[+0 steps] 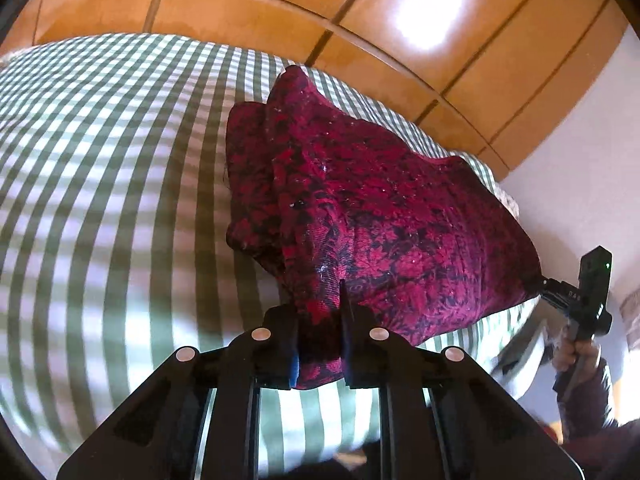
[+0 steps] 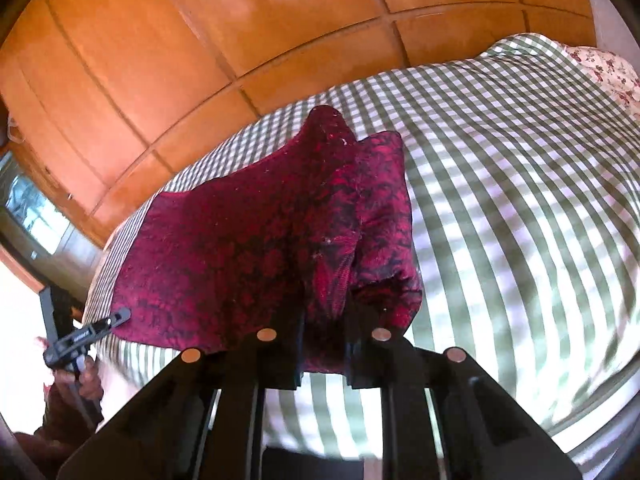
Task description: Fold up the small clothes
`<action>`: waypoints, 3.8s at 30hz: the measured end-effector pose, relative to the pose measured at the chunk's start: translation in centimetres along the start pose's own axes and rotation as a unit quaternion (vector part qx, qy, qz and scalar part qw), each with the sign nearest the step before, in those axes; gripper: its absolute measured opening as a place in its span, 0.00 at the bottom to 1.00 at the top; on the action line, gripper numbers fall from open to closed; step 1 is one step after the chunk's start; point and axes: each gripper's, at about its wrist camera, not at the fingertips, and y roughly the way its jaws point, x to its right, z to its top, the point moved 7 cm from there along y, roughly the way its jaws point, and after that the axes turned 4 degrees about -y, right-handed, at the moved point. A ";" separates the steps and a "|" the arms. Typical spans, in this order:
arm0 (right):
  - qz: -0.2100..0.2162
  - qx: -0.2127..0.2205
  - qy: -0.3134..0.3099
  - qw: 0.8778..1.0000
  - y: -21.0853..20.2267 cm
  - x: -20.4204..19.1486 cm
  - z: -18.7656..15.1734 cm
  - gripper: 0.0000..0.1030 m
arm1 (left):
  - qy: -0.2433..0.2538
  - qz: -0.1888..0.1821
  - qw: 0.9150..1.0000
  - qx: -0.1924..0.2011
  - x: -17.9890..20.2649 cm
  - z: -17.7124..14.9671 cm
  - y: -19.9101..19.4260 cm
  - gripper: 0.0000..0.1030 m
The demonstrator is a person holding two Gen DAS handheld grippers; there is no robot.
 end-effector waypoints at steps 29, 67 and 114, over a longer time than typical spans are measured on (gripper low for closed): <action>-0.133 0.010 -0.035 0.990 8.6 2.1 7.9 0.19 | -0.039 0.078 0.996 0.016 -3.2 10.8 4.8 0.13; -0.094 0.026 -0.194 0.976 10.5 -12.0 1.2 0.69 | 0.120 0.228 0.959 0.116 2.1 4.3 4.3 0.56; -0.001 -0.036 0.056 0.998 6.0 3.3 -2.6 0.98 | 0.114 0.123 0.980 0.105 6.3 2.4 1.8 0.58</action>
